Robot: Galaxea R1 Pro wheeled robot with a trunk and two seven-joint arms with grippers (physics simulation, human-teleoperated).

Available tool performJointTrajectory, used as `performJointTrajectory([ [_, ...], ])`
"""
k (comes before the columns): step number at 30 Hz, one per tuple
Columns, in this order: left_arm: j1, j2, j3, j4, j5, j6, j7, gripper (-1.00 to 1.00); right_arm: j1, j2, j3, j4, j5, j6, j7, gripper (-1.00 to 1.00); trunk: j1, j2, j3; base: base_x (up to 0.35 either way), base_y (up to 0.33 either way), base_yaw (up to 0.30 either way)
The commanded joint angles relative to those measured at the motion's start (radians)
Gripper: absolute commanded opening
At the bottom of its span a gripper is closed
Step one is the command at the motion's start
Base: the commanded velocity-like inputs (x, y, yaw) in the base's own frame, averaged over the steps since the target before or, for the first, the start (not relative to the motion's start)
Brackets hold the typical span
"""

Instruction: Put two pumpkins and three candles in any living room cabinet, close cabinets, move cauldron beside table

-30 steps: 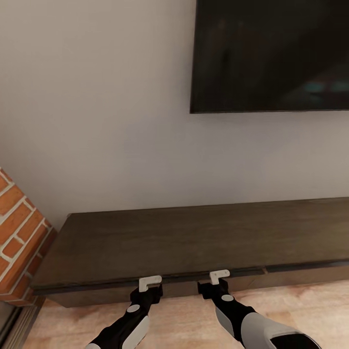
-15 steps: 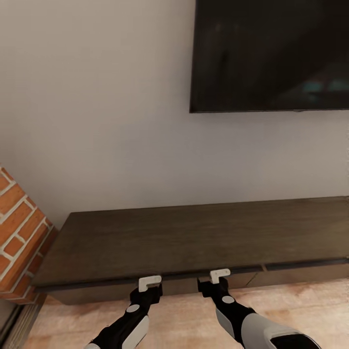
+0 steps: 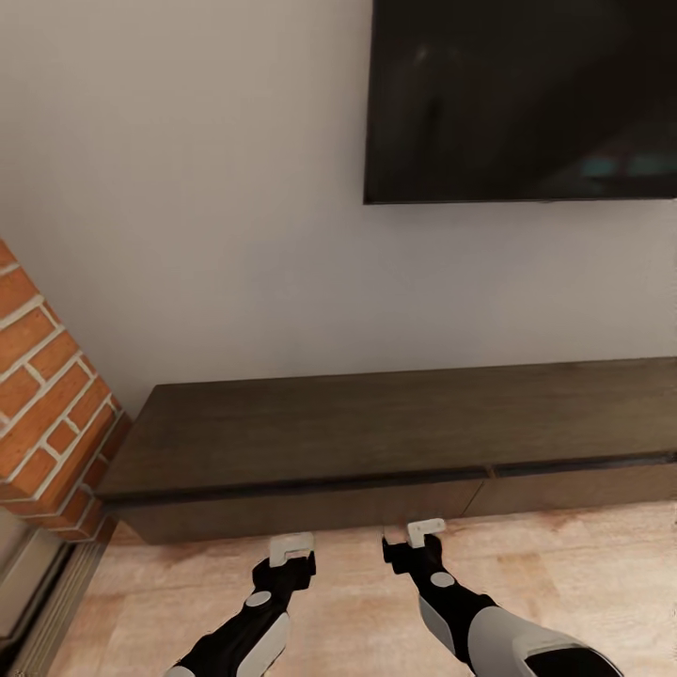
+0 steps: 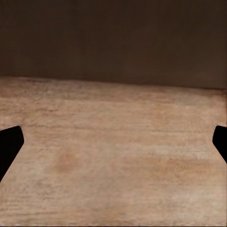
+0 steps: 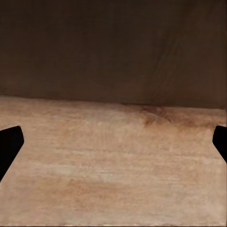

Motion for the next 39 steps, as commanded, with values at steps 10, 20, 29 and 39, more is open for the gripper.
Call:
performJointTrajectory([
  [10, 0.002, -0.001, 0.005, 0.15, 0.012, -0.002, -0.009, 1.0, 0.022, -0.008, -0.001, 0.014, 0.0, 0.0, -0.001, 1.0, 0.0, 0.0, 0.0, -0.118, 0.0, 0.0],
  [20, 0.01, -0.003, 0.006, 0.206, 0.014, -0.032, -0.037, 1.0, 0.032, -0.007, -0.001, 0.014, 0.0, 0.0, -0.001, 1.0, 0.0, 0.0, 0.0, 0.0, 0.0, 0.0],
  [29, 0.015, -0.001, 0.008, 0.325, 0.015, -0.052, -0.043, 1.0, 0.052, -0.007, -0.001, 0.025, 0.0, -0.001, -0.001, 1.0, 0.0, 0.0, 0.0, 0.0, 0.0, 0.024],
  [39, 0.021, 0.002, 0.012, 0.442, 0.105, -0.12, -0.132, 1.0, 0.092, -0.009, -0.001, 0.026, 0.003, -0.006, -0.002, 1.0, 0.0, 0.0, 0.001, 0.0, 0.0, 0.257],
])
